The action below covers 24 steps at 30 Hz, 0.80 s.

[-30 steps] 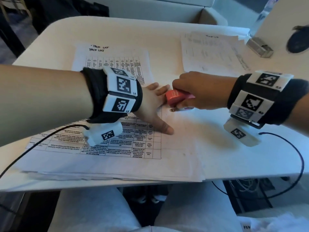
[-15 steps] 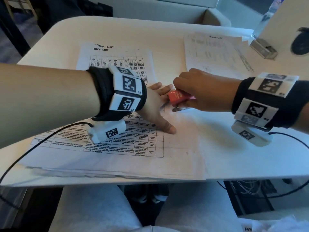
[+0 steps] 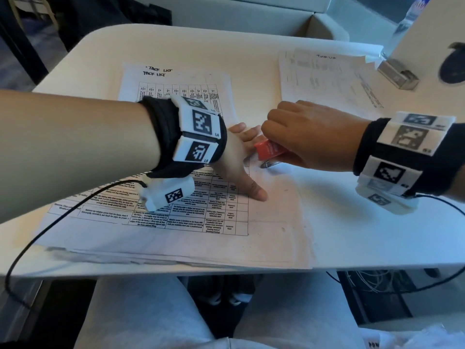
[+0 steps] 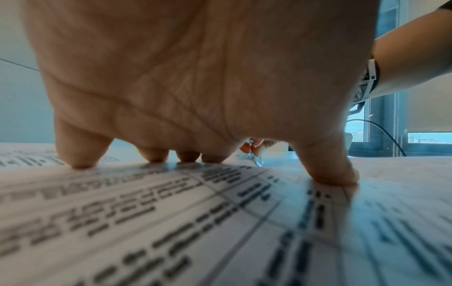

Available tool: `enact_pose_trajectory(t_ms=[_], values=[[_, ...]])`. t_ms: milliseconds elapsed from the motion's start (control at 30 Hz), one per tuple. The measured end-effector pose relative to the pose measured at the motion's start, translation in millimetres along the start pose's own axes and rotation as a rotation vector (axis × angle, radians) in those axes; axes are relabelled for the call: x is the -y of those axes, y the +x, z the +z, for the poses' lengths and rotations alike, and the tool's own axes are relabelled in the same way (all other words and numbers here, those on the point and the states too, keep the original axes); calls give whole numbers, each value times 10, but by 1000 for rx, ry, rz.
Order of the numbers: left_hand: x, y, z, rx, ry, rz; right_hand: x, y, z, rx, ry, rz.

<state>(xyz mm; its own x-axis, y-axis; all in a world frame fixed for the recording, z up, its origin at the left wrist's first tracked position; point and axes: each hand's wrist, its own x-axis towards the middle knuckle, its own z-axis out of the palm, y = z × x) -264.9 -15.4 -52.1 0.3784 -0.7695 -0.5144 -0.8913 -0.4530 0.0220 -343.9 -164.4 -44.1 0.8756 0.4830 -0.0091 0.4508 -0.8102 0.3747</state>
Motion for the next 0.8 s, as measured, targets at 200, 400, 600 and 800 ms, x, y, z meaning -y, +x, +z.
enact_pose_trajectory(t_ms=[200,400,600,800], values=[[23,19,9,11,25,-23,-8,-11,-12,-32,-127,-104],[-5,-27,-1,4,-1,17,10,16,-26,92,86,-28],[57,59,28,33,-23,5,32,76,34,282,321,357],[77,85,37,22,-14,-13,14,184,-32,456,493,594]])
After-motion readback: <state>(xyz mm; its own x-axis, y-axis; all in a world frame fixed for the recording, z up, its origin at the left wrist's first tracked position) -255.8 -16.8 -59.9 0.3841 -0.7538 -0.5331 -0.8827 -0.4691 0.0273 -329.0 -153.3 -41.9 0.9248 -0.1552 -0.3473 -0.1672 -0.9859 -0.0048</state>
